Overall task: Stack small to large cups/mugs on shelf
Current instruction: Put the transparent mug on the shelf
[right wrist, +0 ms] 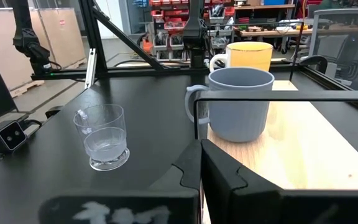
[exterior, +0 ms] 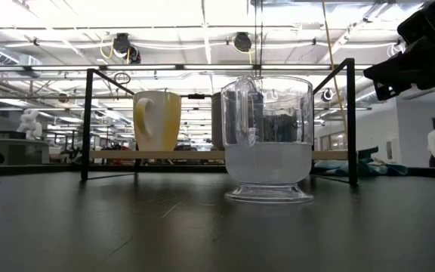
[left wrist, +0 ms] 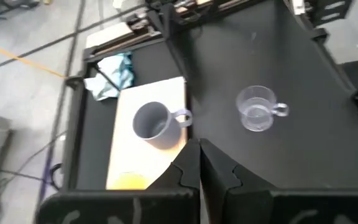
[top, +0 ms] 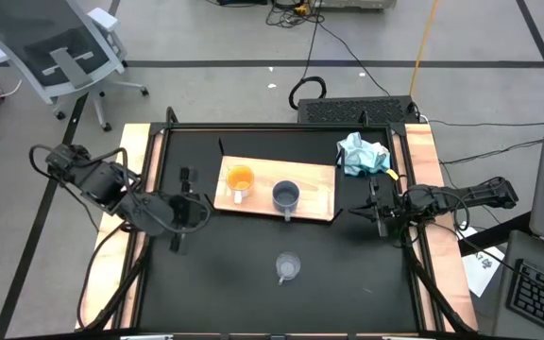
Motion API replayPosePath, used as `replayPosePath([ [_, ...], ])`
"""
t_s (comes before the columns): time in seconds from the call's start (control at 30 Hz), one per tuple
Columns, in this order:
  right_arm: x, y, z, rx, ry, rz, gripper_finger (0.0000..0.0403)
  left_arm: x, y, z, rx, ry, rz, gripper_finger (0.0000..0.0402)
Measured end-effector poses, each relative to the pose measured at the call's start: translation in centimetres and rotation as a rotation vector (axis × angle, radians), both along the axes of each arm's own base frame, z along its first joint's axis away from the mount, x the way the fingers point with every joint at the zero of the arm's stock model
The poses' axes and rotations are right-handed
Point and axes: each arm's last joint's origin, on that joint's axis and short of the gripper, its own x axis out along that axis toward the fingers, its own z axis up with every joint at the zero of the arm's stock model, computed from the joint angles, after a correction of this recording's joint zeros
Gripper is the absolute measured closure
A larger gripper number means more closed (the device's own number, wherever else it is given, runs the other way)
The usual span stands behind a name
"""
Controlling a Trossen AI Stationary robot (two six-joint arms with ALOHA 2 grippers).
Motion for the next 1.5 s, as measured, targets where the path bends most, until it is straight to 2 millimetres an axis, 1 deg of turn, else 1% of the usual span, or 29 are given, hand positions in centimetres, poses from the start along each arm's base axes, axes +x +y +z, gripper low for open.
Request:
replayPosePath([
  [0.17, 0.0, 0.0, 0.0, 0.000, 0.000, 0.000, 0.0403, -0.9, 0.6, -0.2, 0.033, -0.001, 0.041, 0.0399],
  [0.23, 0.0, 0.0, 0.0, 0.000, 0.000, 0.000, 0.0403, -1.5, 0.9, -0.7, 0.028, -0.014, 0.041, 0.0400],
  [0.33, 0.0, 0.0, 0.0, 0.000, 0.000, 0.000, 0.0403, -2.9, 1.8, -1.6, 0.012, -0.045, 0.046, 0.0400],
  [0.6, 0.0, 0.0, 0.0, 0.002, 0.000, 0.000, 0.0403, -7.7, 4.5, -5.1, -0.103, -0.214, 0.055, 0.0400],
  [0.7, 0.0, 0.0, 0.0, 0.008, 0.000, -0.001, 0.0403, -9.5, 5.5, -6.9, -0.126, -0.231, 0.059, 0.0400],
  [0.9, 0.0, 0.0, 0.0, 0.008, 0.000, -0.001, 0.0403, -12.0, 7.0, -10.1, -0.200, -0.284, 0.086, 0.0400],
  [1.2, 0.0, 0.0, 0.0, 0.008, 0.000, -0.001, 0.0403, -14.1, 8.2, -14.0, -0.236, -0.343, 0.086, 0.0400],
  [1.43, 0.0, 0.0, 0.0, 0.008, 0.000, -0.001, 0.0403, -14.6, 8.4, -16.9, -0.238, -0.414, 0.039, 0.0400],
  [1.5, 0.0, 0.0, 0.0, 0.008, 0.000, -0.001, 0.0403, -14.6, 8.3, -17.0, -0.262, -0.447, -0.007, 0.0400],
])
